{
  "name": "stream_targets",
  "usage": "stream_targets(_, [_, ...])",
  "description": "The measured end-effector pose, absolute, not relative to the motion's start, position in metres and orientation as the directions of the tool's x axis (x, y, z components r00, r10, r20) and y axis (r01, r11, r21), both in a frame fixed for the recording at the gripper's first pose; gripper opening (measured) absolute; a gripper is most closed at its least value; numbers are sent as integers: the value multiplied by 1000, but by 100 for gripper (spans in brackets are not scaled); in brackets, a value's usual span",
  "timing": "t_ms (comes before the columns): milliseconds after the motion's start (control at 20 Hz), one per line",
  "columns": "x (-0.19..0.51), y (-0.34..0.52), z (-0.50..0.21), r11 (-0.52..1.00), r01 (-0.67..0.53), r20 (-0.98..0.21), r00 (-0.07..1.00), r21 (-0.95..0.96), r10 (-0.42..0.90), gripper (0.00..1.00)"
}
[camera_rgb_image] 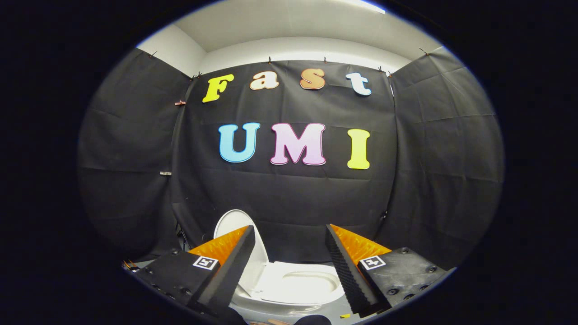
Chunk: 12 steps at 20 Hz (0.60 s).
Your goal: Open the toilet lid.
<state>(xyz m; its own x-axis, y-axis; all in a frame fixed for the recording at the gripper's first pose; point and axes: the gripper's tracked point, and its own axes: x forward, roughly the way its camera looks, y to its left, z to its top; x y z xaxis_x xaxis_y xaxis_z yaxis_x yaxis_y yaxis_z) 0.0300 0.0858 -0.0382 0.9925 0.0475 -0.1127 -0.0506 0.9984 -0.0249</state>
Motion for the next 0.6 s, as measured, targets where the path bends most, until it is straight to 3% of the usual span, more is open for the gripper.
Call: stream_targets(600, [17, 85, -38, 999, -51, -95, 994, -16, 50, 98])
